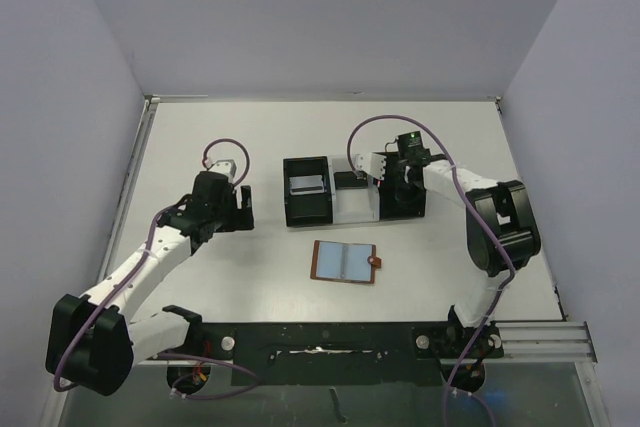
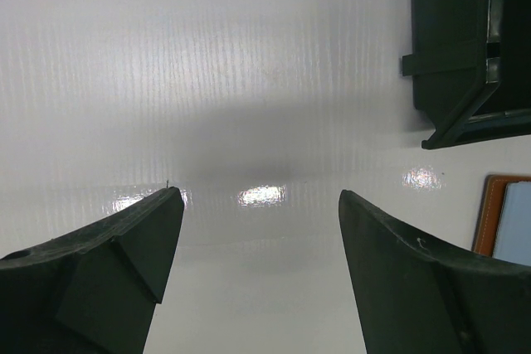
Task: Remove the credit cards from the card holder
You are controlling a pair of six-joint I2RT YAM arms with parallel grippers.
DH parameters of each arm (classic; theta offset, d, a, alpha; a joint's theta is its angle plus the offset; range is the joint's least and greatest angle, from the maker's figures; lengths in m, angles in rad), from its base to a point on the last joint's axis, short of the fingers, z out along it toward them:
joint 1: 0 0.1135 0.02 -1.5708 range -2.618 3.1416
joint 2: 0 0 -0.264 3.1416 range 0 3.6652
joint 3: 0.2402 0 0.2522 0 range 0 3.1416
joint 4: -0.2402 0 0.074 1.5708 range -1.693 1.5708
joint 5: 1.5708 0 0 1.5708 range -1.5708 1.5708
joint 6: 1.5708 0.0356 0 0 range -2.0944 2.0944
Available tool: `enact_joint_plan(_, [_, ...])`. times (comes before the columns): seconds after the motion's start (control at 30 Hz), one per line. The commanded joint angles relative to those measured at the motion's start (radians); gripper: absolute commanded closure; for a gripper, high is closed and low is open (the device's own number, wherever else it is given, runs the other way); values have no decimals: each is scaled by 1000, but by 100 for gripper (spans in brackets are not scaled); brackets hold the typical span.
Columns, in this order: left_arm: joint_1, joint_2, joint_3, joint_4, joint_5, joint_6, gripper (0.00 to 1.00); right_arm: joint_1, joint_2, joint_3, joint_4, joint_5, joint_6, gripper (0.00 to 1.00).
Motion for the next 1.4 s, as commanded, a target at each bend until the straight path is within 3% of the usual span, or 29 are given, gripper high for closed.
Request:
enact_joint_plan(0.0, [8,6,51,12,22,21,24,2,19,50,8,-6,13,72])
enact_joint_plan(0.5, [8,21,52,12,48,24,24,-2,-21,68,-3,-1,59,66])
enact_joint_plan(0.6, [8,23,53,13,51,24,24,-3,-41,75,-2,-7,71,59])
enact_joint_plan(0.8, [8,23,51,14,52,24,24,-12,-80,98,8,-39,137,54])
enact_joint_plan(1.0, [8,-1,49,15,37,27,24,-12,-232,77,88,-48,320,49])
enact_joint_plan(1.23, [9,-69,34,33,5,26,24,-8,-561,-162,427,21,738,24])
enact_joint_plan(1.37, [14,-96,30,39,-3,23,24,-9,-710,-282,479,125,1040,9])
